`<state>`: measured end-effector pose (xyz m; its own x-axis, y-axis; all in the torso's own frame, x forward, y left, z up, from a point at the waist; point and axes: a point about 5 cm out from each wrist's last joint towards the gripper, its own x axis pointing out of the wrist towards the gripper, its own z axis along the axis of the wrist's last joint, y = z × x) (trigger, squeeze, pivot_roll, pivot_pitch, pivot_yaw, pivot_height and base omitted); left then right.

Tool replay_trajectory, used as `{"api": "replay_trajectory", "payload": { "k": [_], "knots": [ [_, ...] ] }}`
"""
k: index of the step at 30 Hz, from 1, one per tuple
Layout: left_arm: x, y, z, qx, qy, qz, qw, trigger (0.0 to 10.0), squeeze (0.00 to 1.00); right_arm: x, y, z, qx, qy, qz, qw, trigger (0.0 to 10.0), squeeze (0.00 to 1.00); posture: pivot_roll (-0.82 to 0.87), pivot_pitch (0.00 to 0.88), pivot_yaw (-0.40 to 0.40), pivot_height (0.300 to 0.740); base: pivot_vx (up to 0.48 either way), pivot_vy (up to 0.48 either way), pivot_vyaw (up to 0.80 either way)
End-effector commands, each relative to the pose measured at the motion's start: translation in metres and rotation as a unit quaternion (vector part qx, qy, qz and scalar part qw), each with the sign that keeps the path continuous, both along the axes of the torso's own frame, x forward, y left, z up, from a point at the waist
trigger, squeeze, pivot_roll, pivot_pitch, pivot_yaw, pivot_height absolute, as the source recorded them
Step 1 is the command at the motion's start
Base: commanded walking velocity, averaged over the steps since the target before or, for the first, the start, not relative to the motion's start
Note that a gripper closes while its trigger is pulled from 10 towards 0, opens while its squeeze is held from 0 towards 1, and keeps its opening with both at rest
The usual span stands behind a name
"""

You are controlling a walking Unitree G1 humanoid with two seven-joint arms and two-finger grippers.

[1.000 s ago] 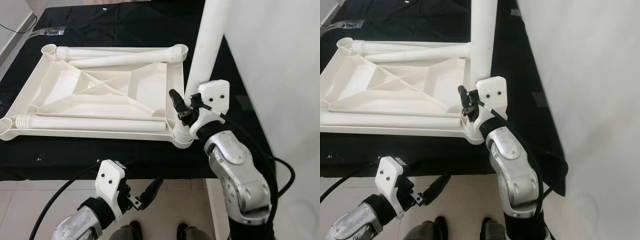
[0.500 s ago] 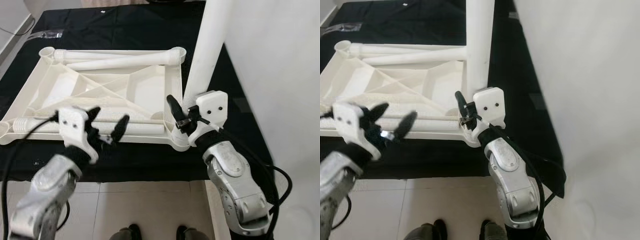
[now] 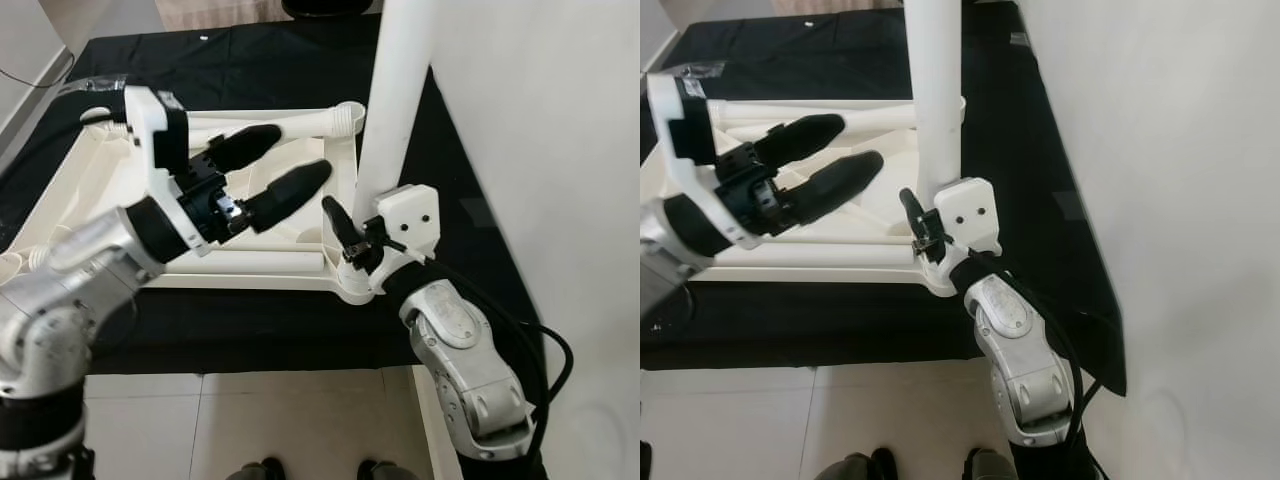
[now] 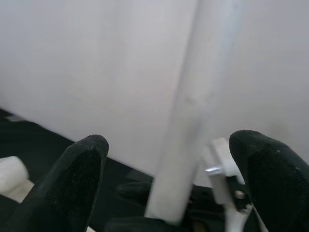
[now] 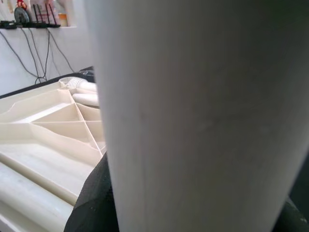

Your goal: Building children table

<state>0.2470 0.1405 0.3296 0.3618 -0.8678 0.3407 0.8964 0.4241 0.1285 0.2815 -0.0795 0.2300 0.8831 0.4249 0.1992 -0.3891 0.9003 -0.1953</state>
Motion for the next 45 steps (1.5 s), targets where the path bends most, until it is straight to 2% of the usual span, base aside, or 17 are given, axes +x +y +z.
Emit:
{"api": "replay_trajectory", "payload": {
  "k": [1, 4, 7, 10, 16, 19, 21, 26, 27, 30, 31, 38, 45],
  "knots": [
    [-0.001, 0.002, -0.001, 0.02, 0.005, -0.022, 1.0, 10.0, 0.0, 0.005, 0.002, -0.036, -0.027, 0.093, 0.007, 0.995, 10.0, 0.0, -0.04, 0.197, 0.038, 0.74, 0.0, 0.0, 0.0],
    [0.001, 0.0, 0.011, 0.051, -0.005, -0.063, 0.997, 10.0, 0.0, 0.011, 0.003, -0.034, -0.041, 0.093, 0.014, 0.995, 10.0, 0.0, -0.04, 0.194, 0.034, 0.74, 0.0, 0.0, 0.0],
    [0.006, -0.004, 0.018, 0.063, -0.02, -0.065, 0.996, 10.0, 0.0, 0.014, 0.004, -0.031, -0.046, 0.089, 0.02, 0.995, 10.0, 0.0, -0.04, 0.195, 0.035, 0.74, 0.0, 0.0, 0.0],
    [0.02, -0.011, 0.026, 0.081, -0.044, -0.034, 0.995, 10.0, 0.0, 0.015, 0.008, -0.025, -0.045, 0.082, 0.033, 0.995, 10.0, 0.0, -0.05, 0.196, 0.033, 0.74, 0.0, 0.0, 0.0],
    [0.037, -0.021, 0.035, 0.089, -0.063, -0.014, 0.994, 10.0, 0.0, 0.014, 0.014, -0.023, -0.045, 0.081, 0.05, 0.994, 10.0, 0.0, -0.05, 0.199, 0.032, 0.74, 0.0, 0.0, 0.0],
    [0.057, -0.03, 0.04, 0.088, -0.075, 0.014, 0.993, 10.0, 0.0, 0.014, 0.018, -0.022, -0.043, 0.082, 0.059, 0.994, 10.0, 0.0, -0.05, 0.202, 0.034, 0.74, 0.0, 0.0, 0.0],
    [0.063, -0.033, 0.04, 0.085, -0.076, 0.021, 0.993, 10.0, 0.0, 0.015, 0.018, -0.022, -0.043, 0.084, 0.059, 0.994, 10.0, 0.0, -0.05, 0.204, 0.036, 0.74, 0.0, 0.0, 0.0],
    [0.068, -0.037, 0.04, 0.081, -0.076, 0.012, 0.994, 10.0, 0.0, 0.017, 0.016, -0.021, -0.041, 0.085, 0.055, 0.994, 10.0, 0.0, -0.05, 0.205, 0.037, 0.74, 0.0, 0.0, 0.0],
    [0.069, -0.039, 0.04, 0.081, -0.076, 0.005, 0.994, 9.5, 0.0, 0.017, 0.015, -0.021, -0.041, 0.086, 0.054, 0.994, 10.0, 0.0, -0.05, 0.208, 0.039, 0.74, 0.0, 0.0, 0.0],
    [0.069, -0.04, 0.04, 0.081, -0.076, 0.003, 0.994, 9.5, 0.0, 0.017, 0.015, -0.021, -0.041, 0.086, 0.054, 0.994, 10.0, 0.0, -0.05, 0.208, 0.039, 0.74, 0.0, 0.0, 0.0],
    [0.069, -0.041, 0.04, 0.081, -0.076, -0.002, 0.994, 0.0, 0.0, 0.017, 0.015, -0.021, -0.04, 0.087, 0.054, 0.994, 10.0, 0.0, -0.05, 0.211, 0.04, 0.74, 0.0, 0.0, 0.0],
    [0.069, -0.051, 0.049, 0.06, -0.077, -0.035, 0.995, 0.0, 0.0, 0.019, 0.015, -0.02, -0.037, 0.089, 0.051, 0.994, 10.0, 0.0, -0.05, 0.212, 0.042, 0.74, 0.0, 0.0, 0.0],
    [0.068, -0.053, 0.05, 0.048, -0.07, -0.051, 0.995, 0.0, 0.0, 0.019, 0.015, -0.02, -0.038, 0.09, 0.051, 0.994, 10.0, 0.0, -0.05, 0.213, 0.042, 0.74, 0.0, 0.0, 0.0]
  ]
}}
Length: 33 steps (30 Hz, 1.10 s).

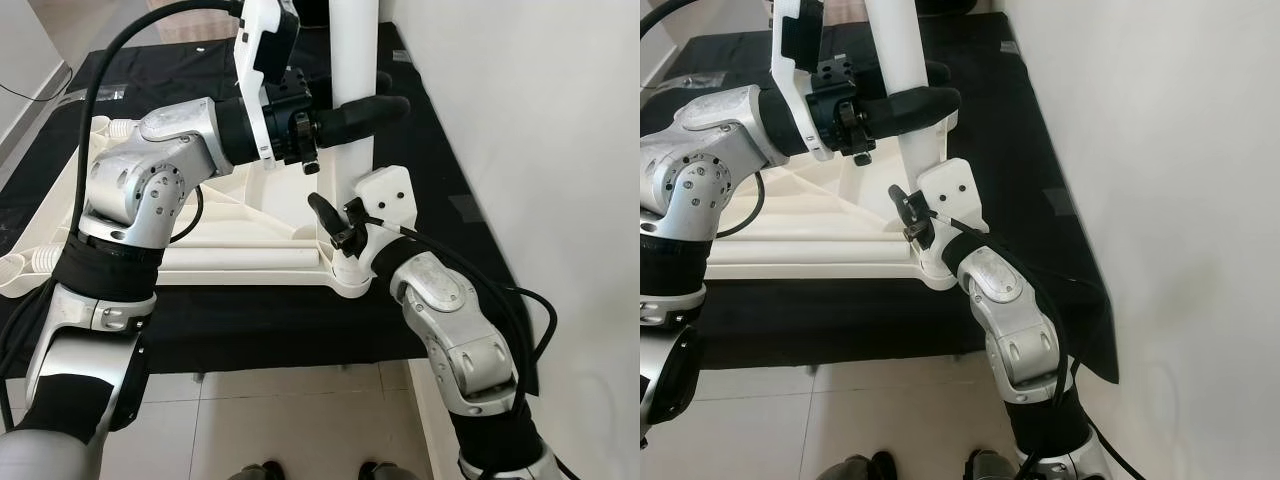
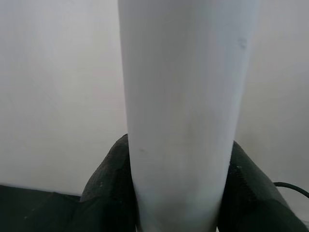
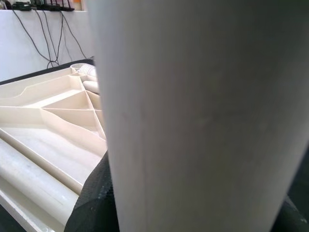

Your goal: Building children table

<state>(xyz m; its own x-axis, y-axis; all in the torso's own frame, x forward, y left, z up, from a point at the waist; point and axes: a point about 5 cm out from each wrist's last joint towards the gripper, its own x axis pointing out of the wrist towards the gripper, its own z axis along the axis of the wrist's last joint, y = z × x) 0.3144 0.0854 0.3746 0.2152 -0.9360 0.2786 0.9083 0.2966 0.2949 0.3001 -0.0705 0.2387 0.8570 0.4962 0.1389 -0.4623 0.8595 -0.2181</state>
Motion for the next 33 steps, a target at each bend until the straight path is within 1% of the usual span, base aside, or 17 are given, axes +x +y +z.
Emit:
{"api": "replay_trajectory", "payload": {
  "k": [1, 3, 5, 7, 8, 9, 10, 15, 17, 21, 22, 23, 24, 28, 31, 32, 33],
  "knots": [
    [0.0, 0.001, 0.006, -0.019, 0.008, -0.003, 1.0, 0.0, 0.0, 0.001, 0.006, -0.029, -0.017, 0.068, 0.014, 0.997, 10.0, 0.0, -0.05, 0.213, 0.042, 0.74, 0.0, 0.0, 0.0],
    [0.0, 0.001, 0.006, -0.019, 0.008, -0.003, 1.0, 0.0, 0.0, 0.001, 0.006, -0.029, -0.017, 0.068, 0.014, 0.997, 10.0, 0.0, -0.05, 0.213, 0.042, 0.74, 0.0, 0.0, 0.0],
    [-0.001, 0.0, 0.009, -0.041, 0.026, -0.021, 0.999, 0.0, 0.0, 0.002, 0.004, -0.028, -0.017, 0.068, 0.014, 0.997, 10.0, 0.0, -0.04, 0.215, 0.042, 0.74, 0.0, 0.0, 0.0],
    [-0.002, -0.001, 0.009, -0.047, 0.032, -0.028, 0.998, 0.0, 0.0, 0.003, 0.003, -0.028, -0.017, 0.066, 0.015, 0.998, 10.0, 0.0, -0.04, 0.215, 0.041, 0.74, 0.0, 0.0, 0.0],
    [-0.002, -0.002, 0.01, -0.048, 0.034, -0.031, 0.998, 0.0, 0.0, 0.004, 0.001, -0.026, -0.019, 0.062, 0.019, 0.998, 10.0, 0.89, -0.04, 0.215, 0.041, 0.74, 0.0, 0.0, 0.0],
    [-0.002, -0.002, 0.01, -0.048, 0.034, -0.031, 0.998, 0.0, 0.0, 0.004, 0.001, -0.026, -0.019, 0.062, 0.019, 0.998, 10.0, 0.89, -0.04, 0.215, 0.041, 0.74, 0.0, 0.0, 0.0],
    [-0.002, -0.003, 0.009, -0.048, 0.036, -0.033, 0.998, 0.0, 0.0, 0.006, -0.001, -0.024, -0.019, 0.059, 0.023, 0.998, 10.0, 1.0, -0.04, 0.216, 0.04, 0.74, 0.0, 0.0, 0.0],
    [-0.003, -0.005, 0.009, -0.048, 0.041, -0.04, 0.997, 0.0, 0.0, 0.014, -0.011, -0.017, -0.022, 0.047, 0.033, 0.998, 10.0, 1.0, -0.04, 0.216, 0.04, 0.74, 0.0, 0.0, 0.0],
    [-0.004, -0.007, 0.008, -0.046, 0.044, -0.05, 0.997, 0.0, 0.0, 0.026, -0.025, -0.006, -0.034, 0.034, 0.044, 0.998, 10.0, 1.0, -0.04, 0.216, 0.042, 0.74, 0.0, 0.0, 0.0],
    [-0.005, -0.009, 0.008, -0.04, 0.042, -0.056, 0.997, 0.0, 0.0, 0.034, -0.034, 0.002, -0.04, 0.029, 0.046, 0.998, 10.0, 0.97, -0.04, 0.214, 0.041, 0.74, 0.0, 0.0, 0.0],
    [-0.006, -0.01, 0.007, -0.036, 0.041, -0.062, 0.997, 0.0, 0.0, 0.038, -0.038, 0.008, -0.04, 0.027, 0.051, 0.998, 10.0, 0.38, -0.04, 0.213, 0.041, 0.74, 0.0, 0.0, 0.0],
    [-0.006, -0.011, 0.007, -0.034, 0.041, -0.067, 0.996, 0.0, 0.0, 0.042, -0.04, 0.014, -0.039, 0.022, 0.057, 0.997, 10.0, 0.13, -0.04, 0.213, 0.042, 0.74, 0.0, 0.0, 0.0],
    [-0.007, -0.012, 0.008, -0.032, 0.041, -0.075, 0.996, 0.0, 0.0, 0.045, -0.04, 0.02, -0.033, 0.022, 0.07, 0.997, 10.0, 0.0, -0.04, 0.211, 0.044, 0.74, 0.0, 0.0, 0.0],
    [-0.01, -0.014, 0.009, -0.026, 0.039, -0.102, 0.994, 0.0, 0.0, 0.047, -0.035, 0.032, -0.034, 0.019, 0.116, 0.992, 10.0, 0.0, -0.04, 0.209, 0.044, 0.74, 0.0, 0.0, 0.0],
    [-0.014, -0.018, 0.013, -0.016, 0.034, -0.138, 0.99, 0.0, 0.0, 0.038, -0.016, 0.044, -0.012, 0.041, 0.237, 0.971, 10.0, 0.0, -0.04, 0.201, 0.049, 0.74, 0.0, 0.0, 0.0],
    [-0.014, -0.018, 0.013, -0.016, 0.034, -0.138, 0.99, 0.0, 0.0, 0.038, -0.016, 0.044, -0.012, 0.041, 0.237, 0.971, 10.0, 0.0, -0.04, 0.201, 0.049, 0.74, 0.0, 0.0, 0.0],
    [-0.015, -0.019, 0.014, -0.014, 0.035, -0.147, 0.988, 0.0, 0.0, 0.036, -0.012, 0.048, -0.006, 0.04, 0.262, 0.964, 10.0, 0.0, -0.04, 0.2, 0.049, 0.74, 0.0, 0.0, 0.0]
  ]
}}
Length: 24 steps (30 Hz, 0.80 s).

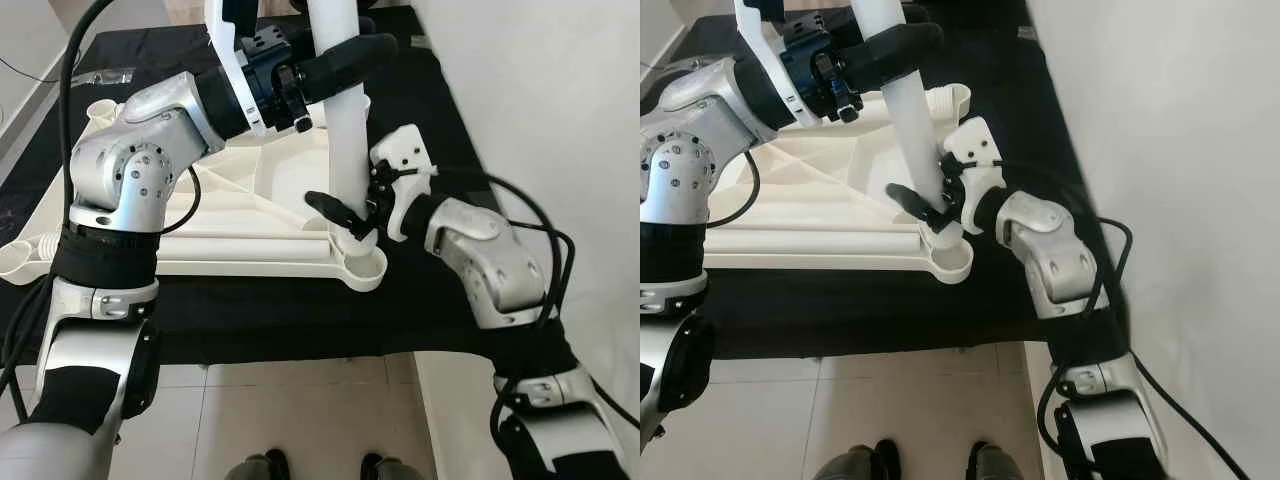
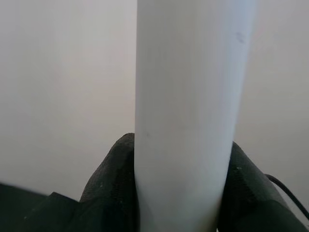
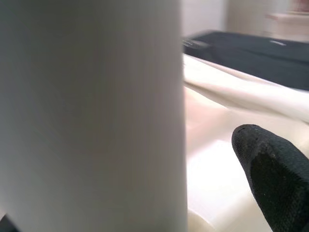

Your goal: Building children table

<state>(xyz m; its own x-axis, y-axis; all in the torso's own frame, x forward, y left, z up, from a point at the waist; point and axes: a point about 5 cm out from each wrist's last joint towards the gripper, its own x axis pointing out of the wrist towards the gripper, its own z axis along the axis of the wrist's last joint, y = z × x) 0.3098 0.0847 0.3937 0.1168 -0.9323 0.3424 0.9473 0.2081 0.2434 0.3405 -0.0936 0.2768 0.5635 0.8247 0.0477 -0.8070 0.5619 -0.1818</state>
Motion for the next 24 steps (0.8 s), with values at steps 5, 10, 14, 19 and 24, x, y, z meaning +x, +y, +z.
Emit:
{"api": "replay_trajectory", "payload": {
  "k": [5, 10, 14, 19, 24],
  "knots": [
    [-0.013, -0.023, -0.005, 0.035, 0.014, -0.123, 0.992, 0.0, 0.0, -0.011, 0.022, 0.017, 0.026, 0.01, 0.106, 0.994, 10.0, 0.0, -0.04, 0.194, 0.051, 0.74, 0.0, 0.0, 0.0],
    [-0.018, -0.03, -0.008, 0.051, 0.006, -0.154, 0.987, 0.0, 0.0, -0.019, 0.031, 0.011, -0.001, 0.076, 0.172, 0.982, 4.8, 0.0, -0.05, 0.189, 0.048, 0.74, 0.0, 0.0, 0.0],
    [-0.019, -0.033, -0.008, 0.045, -0.001, -0.157, 0.987, 0.0, 0.0, -0.019, 0.035, 0.009, 0.005, 0.109, 0.174, 0.979, 0.0, 0.0, -0.05, 0.189, 0.048, 0.74, 0.0, 0.0, 0.0],
    [-0.022, -0.031, -0.009, 0.04, -0.007, -0.161, 0.986, 0.0, 0.0, -0.017, 0.035, 0.011, 0.022, 0.123, 0.172, 0.977, 0.0, 0.0, -0.05, 0.19, 0.047, 0.74, 0.0, 0.0, 0.0],
    [-0.022, -0.028, -0.008, 0.033, -0.012, -0.158, 0.987, 0.0, 0.0, -0.015, 0.032, 0.011, 0.025, 0.136, 0.16, 0.977, 0.0, 0.0, -0.06, 0.19, 0.047, 0.74, 0.0, 0.0, 0.0]
  ]
}}
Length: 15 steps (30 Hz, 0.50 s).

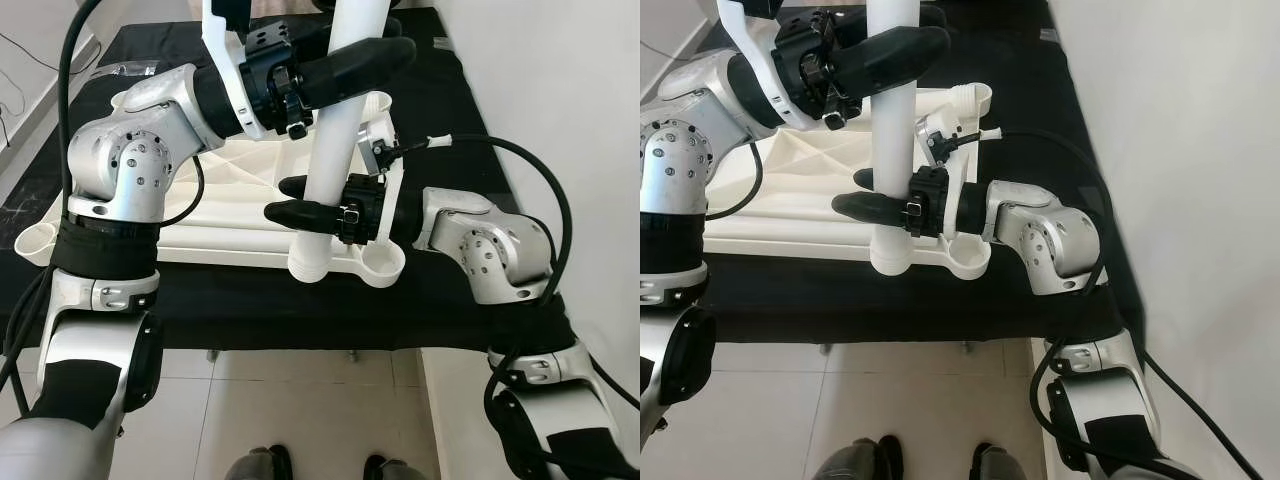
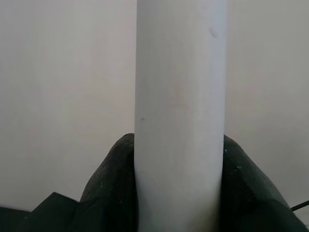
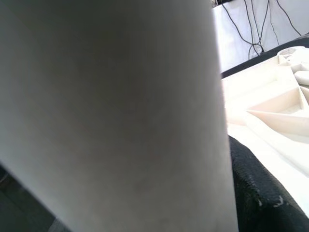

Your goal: Building children table

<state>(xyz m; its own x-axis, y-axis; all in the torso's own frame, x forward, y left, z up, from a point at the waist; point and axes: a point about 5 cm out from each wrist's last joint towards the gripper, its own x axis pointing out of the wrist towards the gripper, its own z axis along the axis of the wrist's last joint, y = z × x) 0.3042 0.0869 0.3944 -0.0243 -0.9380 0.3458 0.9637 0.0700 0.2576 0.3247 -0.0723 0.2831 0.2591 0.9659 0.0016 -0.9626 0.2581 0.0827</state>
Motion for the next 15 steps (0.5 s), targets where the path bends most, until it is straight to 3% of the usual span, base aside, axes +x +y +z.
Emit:
{"api": "replay_trajectory", "payload": {
  "k": [1, 7, 8, 13, 15],
  "knots": [
    [-0.016, -0.029, -0.008, 0.031, -0.01, -0.083, 0.996, 0.0, 0.0, 0.002, 0.01, 0.006, -0.009, 0.001, -0.017, 1.0, 0.0, 0.0, -0.06, 0.19, 0.047, 0.74, 0.0, 0.0, 0.0],
    [-0.013, -0.028, -0.004, 0.015, -0.017, -0.068, 0.997, 0.0, 0.0, 0.005, 0.007, 0.011, 0.006, -0.027, -0.041, 0.999, 0.0, 0.0, -0.05, 0.19, 0.047, 0.74, 0.0, 0.0, 0.0],
    [-0.011, -0.027, -0.001, 0.003, -0.018, -0.057, 0.998, 10.0, 1.0, 0.005, 0.006, 0.013, 0.011, -0.042, -0.047, 0.998, 0.0, 0.0, -0.05, 0.192, 0.046, 0.74, 0.0, 0.0, 0.0],
    [-0.006, -0.016, 0.011, -0.046, -0.007, -0.035, 0.998, 10.0, 1.0, 0.01, 0.0, 0.018, 0.023, -0.076, -0.087, 0.993, 0.0, 0.0, -0.05, 0.196, 0.045, 0.74, 0.0, 0.0, 0.0],
    [-0.004, -0.004, 0.024, -0.08, 0.008, -0.019, 0.997, 10.0, 1.0, 0.018, -0.012, 0.02, 0.025, -0.086, -0.131, 0.987, 0.0, 0.0, -0.05, 0.201, 0.044, 0.74, 0.0, 0.0, 0.0]
  ]
}}
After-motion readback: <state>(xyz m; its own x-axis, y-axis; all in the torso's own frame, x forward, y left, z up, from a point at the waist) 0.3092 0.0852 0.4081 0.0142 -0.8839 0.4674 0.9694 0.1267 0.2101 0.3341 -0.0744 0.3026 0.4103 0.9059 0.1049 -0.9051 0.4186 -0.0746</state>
